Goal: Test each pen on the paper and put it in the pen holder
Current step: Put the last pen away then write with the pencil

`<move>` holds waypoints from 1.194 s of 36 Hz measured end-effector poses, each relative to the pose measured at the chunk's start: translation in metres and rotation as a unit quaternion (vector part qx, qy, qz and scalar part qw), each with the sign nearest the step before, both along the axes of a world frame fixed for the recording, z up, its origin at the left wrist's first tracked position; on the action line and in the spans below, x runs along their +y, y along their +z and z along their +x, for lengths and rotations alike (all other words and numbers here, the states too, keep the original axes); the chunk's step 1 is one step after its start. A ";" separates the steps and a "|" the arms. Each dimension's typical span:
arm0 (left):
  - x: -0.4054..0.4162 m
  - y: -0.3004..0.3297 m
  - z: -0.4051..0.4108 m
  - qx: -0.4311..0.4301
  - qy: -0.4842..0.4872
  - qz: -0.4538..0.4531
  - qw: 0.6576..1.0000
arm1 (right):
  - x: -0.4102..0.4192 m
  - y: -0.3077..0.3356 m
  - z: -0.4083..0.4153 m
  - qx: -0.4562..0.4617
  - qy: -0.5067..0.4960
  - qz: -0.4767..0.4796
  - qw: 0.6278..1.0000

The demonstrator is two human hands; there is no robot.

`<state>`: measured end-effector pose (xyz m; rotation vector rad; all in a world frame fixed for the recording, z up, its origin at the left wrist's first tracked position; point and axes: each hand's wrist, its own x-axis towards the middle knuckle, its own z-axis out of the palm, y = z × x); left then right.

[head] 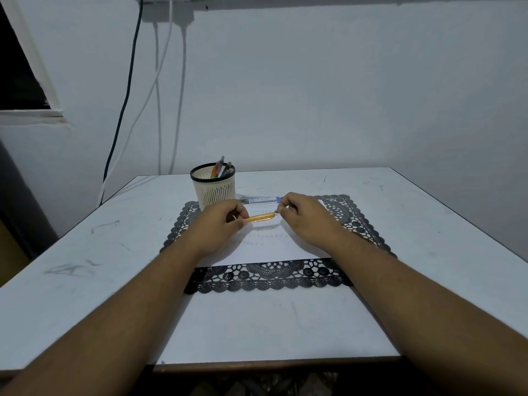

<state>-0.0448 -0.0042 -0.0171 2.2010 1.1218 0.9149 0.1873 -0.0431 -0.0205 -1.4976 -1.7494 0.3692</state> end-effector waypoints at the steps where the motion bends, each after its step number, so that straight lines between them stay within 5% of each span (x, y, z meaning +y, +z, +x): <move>1: 0.000 0.000 0.000 -0.003 0.001 -0.002 1.000 | 0.000 0.000 0.000 0.001 0.000 0.003 1.000; 43: 0.000 -0.002 0.005 -0.041 -0.015 0.011 0.999 | -0.011 0.013 -0.002 0.048 -0.017 -0.017 0.999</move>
